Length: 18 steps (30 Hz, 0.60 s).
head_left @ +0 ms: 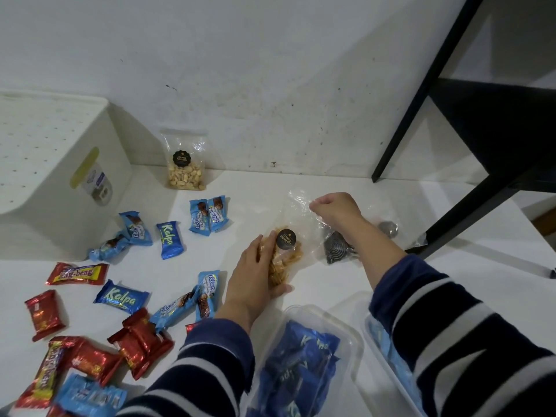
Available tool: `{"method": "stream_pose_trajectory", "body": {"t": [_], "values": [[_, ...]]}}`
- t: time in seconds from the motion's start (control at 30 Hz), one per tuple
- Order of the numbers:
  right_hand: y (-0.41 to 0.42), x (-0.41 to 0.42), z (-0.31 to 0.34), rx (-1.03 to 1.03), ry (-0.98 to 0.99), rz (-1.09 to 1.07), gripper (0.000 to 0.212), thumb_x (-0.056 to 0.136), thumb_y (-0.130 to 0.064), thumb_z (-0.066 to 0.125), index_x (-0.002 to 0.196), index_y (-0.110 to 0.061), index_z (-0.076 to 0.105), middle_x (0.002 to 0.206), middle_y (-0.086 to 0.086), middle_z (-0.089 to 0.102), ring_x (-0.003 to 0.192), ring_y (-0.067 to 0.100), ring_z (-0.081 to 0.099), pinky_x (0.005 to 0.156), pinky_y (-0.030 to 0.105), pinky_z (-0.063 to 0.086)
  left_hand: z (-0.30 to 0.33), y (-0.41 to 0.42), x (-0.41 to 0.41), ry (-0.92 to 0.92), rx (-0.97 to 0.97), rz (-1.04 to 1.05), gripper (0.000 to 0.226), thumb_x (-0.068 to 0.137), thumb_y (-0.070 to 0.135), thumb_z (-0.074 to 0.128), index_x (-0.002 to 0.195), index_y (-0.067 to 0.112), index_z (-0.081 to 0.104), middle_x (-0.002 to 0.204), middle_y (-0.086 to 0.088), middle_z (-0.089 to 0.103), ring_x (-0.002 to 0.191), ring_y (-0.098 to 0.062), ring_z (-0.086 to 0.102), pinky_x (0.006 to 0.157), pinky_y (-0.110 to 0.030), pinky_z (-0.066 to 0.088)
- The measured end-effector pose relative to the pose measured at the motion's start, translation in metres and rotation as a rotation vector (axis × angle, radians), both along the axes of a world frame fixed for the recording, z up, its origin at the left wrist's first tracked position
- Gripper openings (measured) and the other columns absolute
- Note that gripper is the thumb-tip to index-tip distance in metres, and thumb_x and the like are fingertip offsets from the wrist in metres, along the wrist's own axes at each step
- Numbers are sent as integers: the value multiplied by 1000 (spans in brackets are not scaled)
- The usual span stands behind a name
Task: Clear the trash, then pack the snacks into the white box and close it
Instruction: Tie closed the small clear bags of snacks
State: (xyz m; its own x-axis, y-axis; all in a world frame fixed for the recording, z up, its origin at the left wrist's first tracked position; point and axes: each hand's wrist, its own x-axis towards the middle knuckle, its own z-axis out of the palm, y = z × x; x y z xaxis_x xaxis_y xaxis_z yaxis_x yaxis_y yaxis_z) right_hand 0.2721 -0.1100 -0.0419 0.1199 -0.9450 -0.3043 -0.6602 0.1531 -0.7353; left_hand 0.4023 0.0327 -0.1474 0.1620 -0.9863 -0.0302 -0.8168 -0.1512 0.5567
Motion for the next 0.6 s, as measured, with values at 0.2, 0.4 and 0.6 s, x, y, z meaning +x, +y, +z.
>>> {"method": "stream_pose_trajectory", "body": {"t": [0.2, 0.4, 0.6], "values": [[-7, 7, 2, 6, 43, 3, 11, 83, -14, 59, 89, -15, 68, 101, 3, 67, 96, 22, 63, 74, 26, 46, -2, 0, 0, -19, -11, 4, 115, 71, 56, 71, 149, 33, -10, 155, -3, 14, 140, -24, 23, 114, -35, 27], [-8, 11, 2, 16, 89, 52, 20, 83, -20, 60, 101, -14, 67, 104, 2, 63, 94, 20, 58, 77, 27, 45, -6, 0, 1, -22, -30, 7, 115, 71, 58, 70, 149, 34, -12, 153, -2, 16, 138, -23, 26, 112, -37, 32], [-12, 15, 3, -16, 132, 61, 13, 85, -23, 61, 96, -19, 68, 106, 1, 67, 101, 22, 61, 94, 37, 51, -9, 0, 0, -37, -39, 1, 115, 71, 58, 69, 149, 32, -12, 153, -2, 17, 137, -23, 26, 112, -35, 31]]}}
